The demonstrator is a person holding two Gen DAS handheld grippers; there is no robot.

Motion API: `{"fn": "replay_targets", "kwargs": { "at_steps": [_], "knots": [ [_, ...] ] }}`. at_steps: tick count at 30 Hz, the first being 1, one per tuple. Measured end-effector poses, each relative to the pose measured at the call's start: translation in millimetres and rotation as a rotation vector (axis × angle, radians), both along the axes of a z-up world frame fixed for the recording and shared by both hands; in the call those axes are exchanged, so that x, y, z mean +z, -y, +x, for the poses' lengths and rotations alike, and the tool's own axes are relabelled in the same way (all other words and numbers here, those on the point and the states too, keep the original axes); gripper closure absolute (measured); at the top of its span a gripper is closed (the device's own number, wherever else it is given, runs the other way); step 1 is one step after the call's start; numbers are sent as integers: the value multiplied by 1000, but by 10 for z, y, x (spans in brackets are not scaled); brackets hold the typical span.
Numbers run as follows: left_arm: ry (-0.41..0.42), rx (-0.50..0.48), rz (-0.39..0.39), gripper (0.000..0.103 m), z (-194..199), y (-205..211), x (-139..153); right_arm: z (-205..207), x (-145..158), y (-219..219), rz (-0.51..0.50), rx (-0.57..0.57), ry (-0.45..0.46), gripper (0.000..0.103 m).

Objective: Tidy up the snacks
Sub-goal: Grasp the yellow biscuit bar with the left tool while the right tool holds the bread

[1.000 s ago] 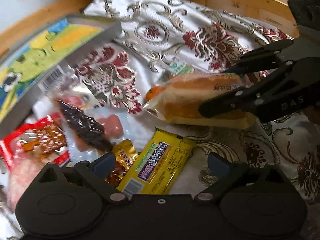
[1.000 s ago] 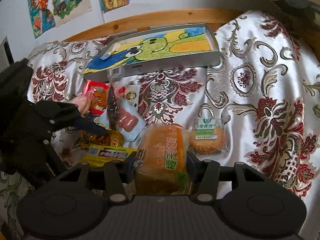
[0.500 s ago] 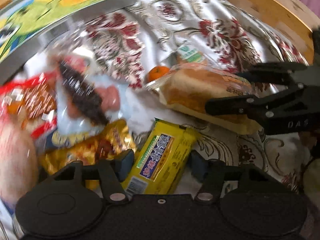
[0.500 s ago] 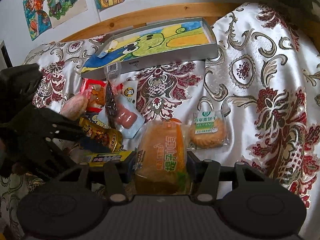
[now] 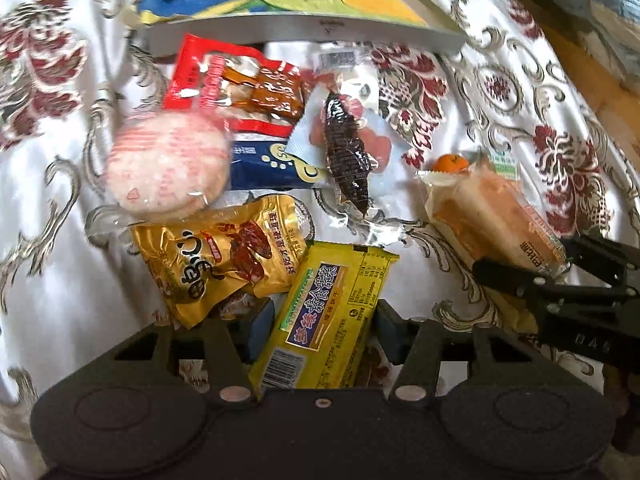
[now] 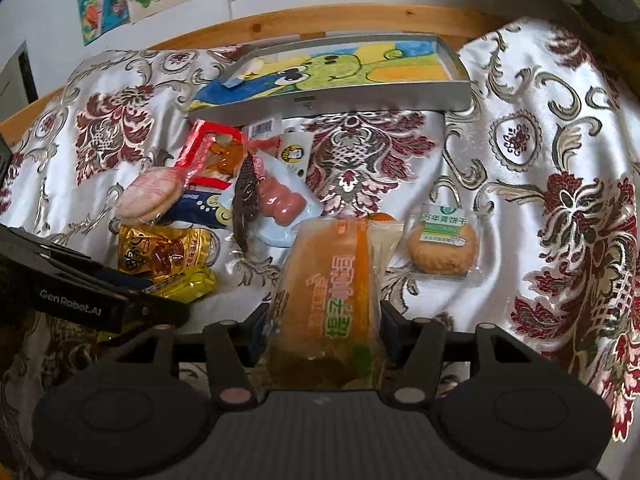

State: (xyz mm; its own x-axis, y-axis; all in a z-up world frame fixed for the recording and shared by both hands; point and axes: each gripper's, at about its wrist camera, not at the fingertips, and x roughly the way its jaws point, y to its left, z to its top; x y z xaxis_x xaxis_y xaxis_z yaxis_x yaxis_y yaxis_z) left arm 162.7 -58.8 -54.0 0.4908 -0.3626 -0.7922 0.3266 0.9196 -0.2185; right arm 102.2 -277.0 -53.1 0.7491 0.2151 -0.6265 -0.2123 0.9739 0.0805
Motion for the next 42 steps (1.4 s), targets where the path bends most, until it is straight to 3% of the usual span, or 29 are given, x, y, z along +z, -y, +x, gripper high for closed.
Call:
{"fn": "replay_targets", "kwargs": {
  "at_steps": [3,7,12,17,21,27,40,42],
  "knots": [
    [42,22,-45,41,-75,-56,-74,34,-75,-53,-21,-21,3,36],
    [69,-18,-32,35,-85,-40,-82,147,-146,-76,11,-80,-1,35],
    [70,-78,-28,21,-67,18,-147,191,-231,-125,4,-68,15,25],
    [80,-110,0,20,-76,54,-155,159,-257,-171,-18,-63,37,25],
    [84,-108,-5,24,-75,31,-149,134,-260,-179,-26,-74,49,33],
    [104,-73,8,47,-105,39,-112,98,-280,-215,-65,-87,74,46],
    [192,-30,30,59,-284,65,0,-132,-219,-326,-129,-53,236,48],
    [224,-15,41,68,-320,84,40,-171,-205,-350,-143,-48,268,48]
  ]
}}
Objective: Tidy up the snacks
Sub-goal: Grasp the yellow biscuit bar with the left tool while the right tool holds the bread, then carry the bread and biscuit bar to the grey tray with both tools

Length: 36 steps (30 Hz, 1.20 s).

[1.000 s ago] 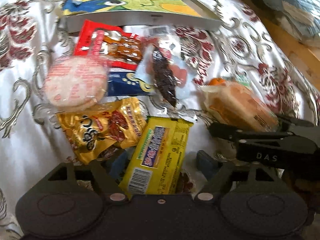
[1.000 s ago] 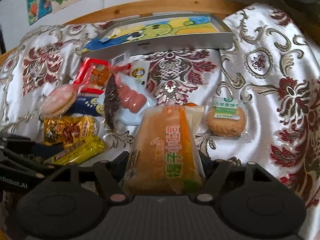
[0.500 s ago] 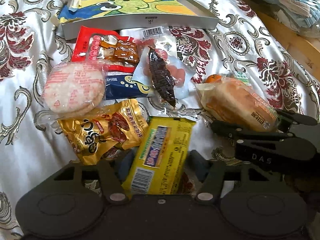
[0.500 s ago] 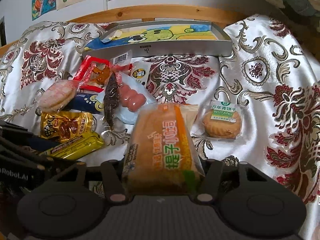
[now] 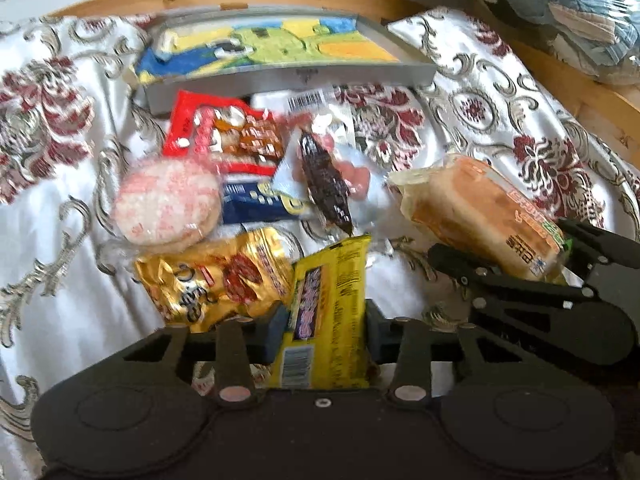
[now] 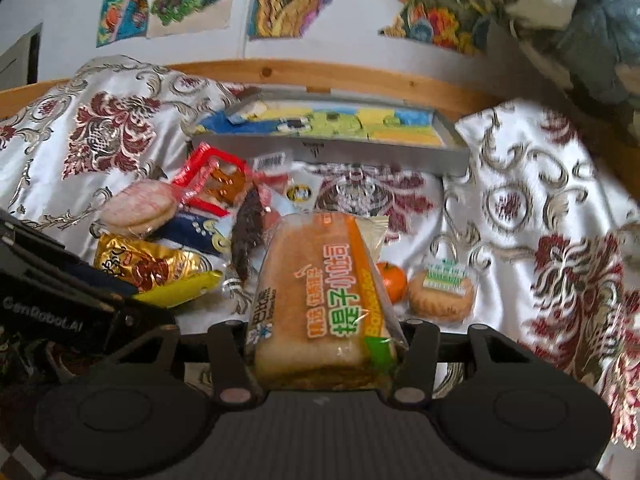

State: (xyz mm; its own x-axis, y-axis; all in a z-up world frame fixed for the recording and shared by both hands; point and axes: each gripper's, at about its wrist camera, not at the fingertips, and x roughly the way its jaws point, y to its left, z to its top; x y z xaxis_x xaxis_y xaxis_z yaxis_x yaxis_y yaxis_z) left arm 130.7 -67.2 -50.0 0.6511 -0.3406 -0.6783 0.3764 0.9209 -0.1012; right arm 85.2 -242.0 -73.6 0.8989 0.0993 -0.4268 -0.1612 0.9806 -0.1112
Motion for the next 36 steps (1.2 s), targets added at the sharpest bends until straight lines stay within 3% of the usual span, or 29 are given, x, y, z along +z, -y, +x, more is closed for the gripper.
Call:
{"fn": "replay_targets", "kwargs": {
  "at_steps": [2,7,9,11,14,16,20,29,36],
  "knots": [
    [29,-6,27,74,-28,49,34,-14,12,-12,-8,-1,20,48],
    [41,-22,103,76,-41,116,-19,18,11,17,11,-11,7,48],
    [52,3,133,84,-19,98,-14,24,8,31,19,-16,2,48],
    [39,36,154,85,34,39,-39,30,-2,32,22,-16,-5,48],
    [-38,79,75,85,139,-117,-114,25,-5,28,21,-14,-5,48],
    [-47,85,38,85,163,-163,-135,26,-9,15,16,-9,-5,48],
    [-20,70,14,92,132,-168,-126,13,-7,-6,6,-1,4,48],
    [102,48,-58,92,4,-119,71,-88,55,-66,-25,22,87,48],
    [151,69,-146,92,-7,-163,196,-72,180,-67,-4,28,130,48]
  ]
}}
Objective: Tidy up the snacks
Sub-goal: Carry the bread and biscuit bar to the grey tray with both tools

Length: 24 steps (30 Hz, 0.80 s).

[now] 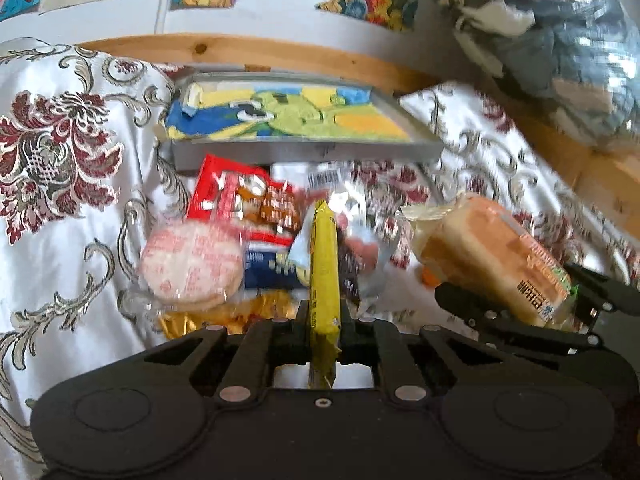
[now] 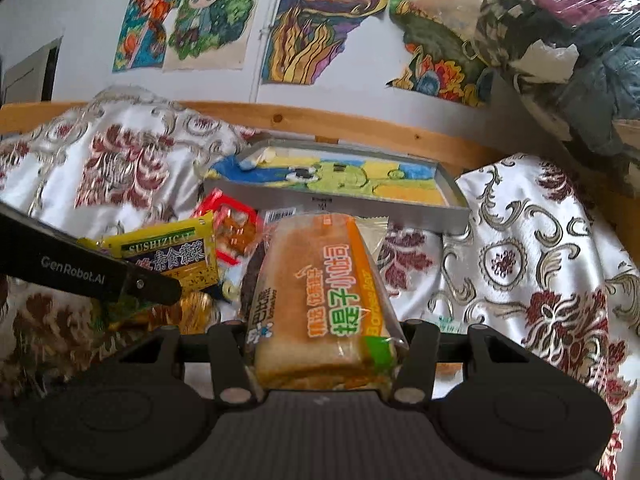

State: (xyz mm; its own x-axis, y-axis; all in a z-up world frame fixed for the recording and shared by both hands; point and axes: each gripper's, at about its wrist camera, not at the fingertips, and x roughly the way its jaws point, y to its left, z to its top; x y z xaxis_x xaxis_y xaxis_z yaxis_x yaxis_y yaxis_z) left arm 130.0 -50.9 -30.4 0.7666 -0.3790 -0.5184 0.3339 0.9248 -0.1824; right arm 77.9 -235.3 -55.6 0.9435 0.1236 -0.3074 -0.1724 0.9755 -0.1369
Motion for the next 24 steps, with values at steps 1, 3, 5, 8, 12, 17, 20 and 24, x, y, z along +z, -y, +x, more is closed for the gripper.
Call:
{"fn": "replay_targets", "kwargs": {
  "at_steps": [1,3,5,8,12,17,20,24],
  "knots": [
    [9,7,-10,92,21,-6,37,28,44,14,19,1,0,48],
    [41,30,-25,92,94,-14,143,125,151,51,56,13,2,48],
    [81,51,-40,92,212,-26,267,250,248,72,76,3,19,48],
    [134,77,-49,92,458,-30,440,544,401,77,98,6,42,48],
    [196,103,-50,92,899,-42,617,1043,581,57,112,15,86,48],
    [220,145,-71,92,1488,-99,703,1725,706,0,143,0,123,48],
    [212,166,-78,92,1829,-127,675,2065,695,-65,154,-9,120,48],
    [183,182,-118,92,2177,-172,609,2483,615,-134,158,-28,93,48]
  ]
}}
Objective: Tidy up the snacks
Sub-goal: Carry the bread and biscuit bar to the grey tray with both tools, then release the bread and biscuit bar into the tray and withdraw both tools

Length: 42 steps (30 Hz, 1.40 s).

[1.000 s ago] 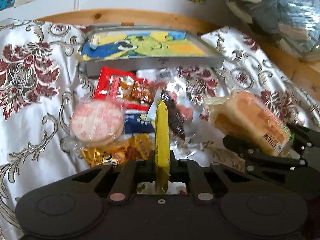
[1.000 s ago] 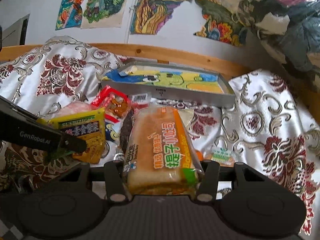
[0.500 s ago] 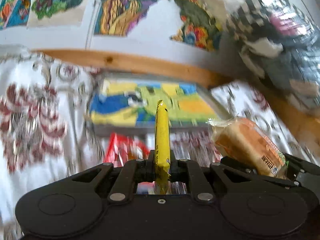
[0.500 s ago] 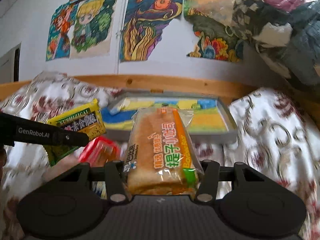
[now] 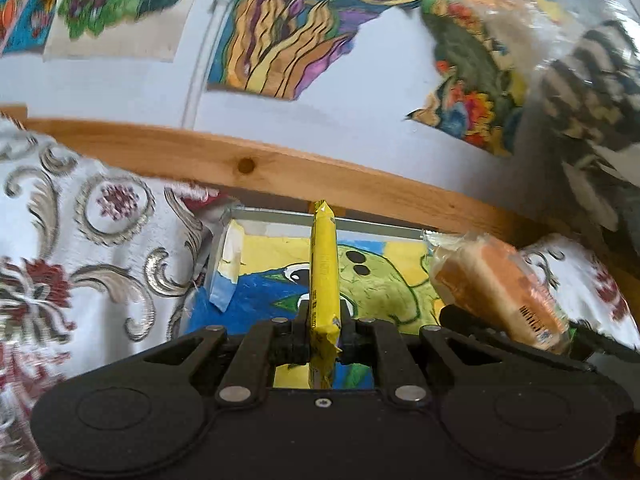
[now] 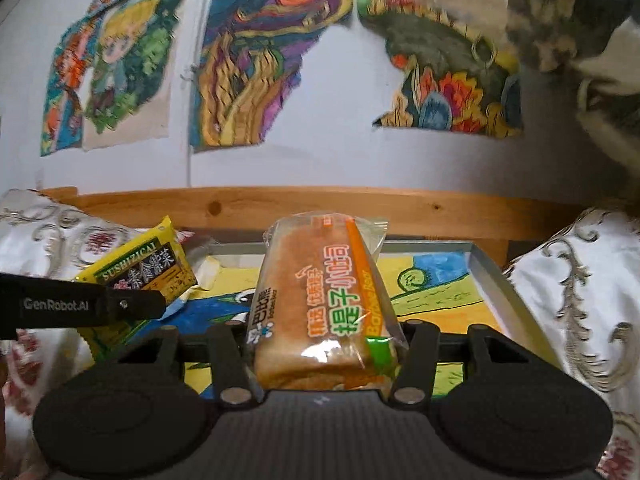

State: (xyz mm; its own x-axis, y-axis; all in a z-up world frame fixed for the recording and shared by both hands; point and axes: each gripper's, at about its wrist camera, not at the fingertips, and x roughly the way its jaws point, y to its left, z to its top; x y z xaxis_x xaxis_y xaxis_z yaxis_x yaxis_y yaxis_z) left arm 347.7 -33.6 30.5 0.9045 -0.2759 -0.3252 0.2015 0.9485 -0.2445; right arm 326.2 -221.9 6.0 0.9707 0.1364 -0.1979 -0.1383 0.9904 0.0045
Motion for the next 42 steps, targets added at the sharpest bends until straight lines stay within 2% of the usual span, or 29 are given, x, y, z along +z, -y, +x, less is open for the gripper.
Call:
{"fn": "replay_targets", "kwargs": {
  "at_steps": [5,14,15,16,17,18,19,21,23,28,33,42],
  "knots": [
    [-39,-22,-25,92,239,-8,-156,305,-134,-5,26,-33,-60,48],
    [-98,3,-43,91,391,-62,-360,443,-284,-8,37,-62,-106,44],
    [-100,8,-41,88,393,-70,-366,448,-293,-5,41,-65,-109,38],
    [-99,14,-41,80,388,-82,-368,438,-293,-1,42,-63,-105,34],
    [-96,24,-47,75,381,-98,-365,429,-283,1,40,-63,-99,23],
    [-94,33,-52,62,374,-113,-360,410,-265,0,36,-65,-88,15],
    [-94,43,-56,49,365,-126,-351,381,-241,2,33,-65,-70,14],
    [-88,65,-56,37,334,-149,-324,330,-179,6,21,-66,-45,10],
    [-78,72,-60,33,290,-174,-272,279,-109,19,17,-70,-28,6],
    [-20,103,-60,7,91,-220,-48,56,111,85,16,-70,31,0],
    [33,127,-47,1,-196,-246,204,-227,378,145,-21,-71,75,0],
    [96,112,1,1,-871,-157,504,-926,749,248,-42,-69,134,0]
  ]
}}
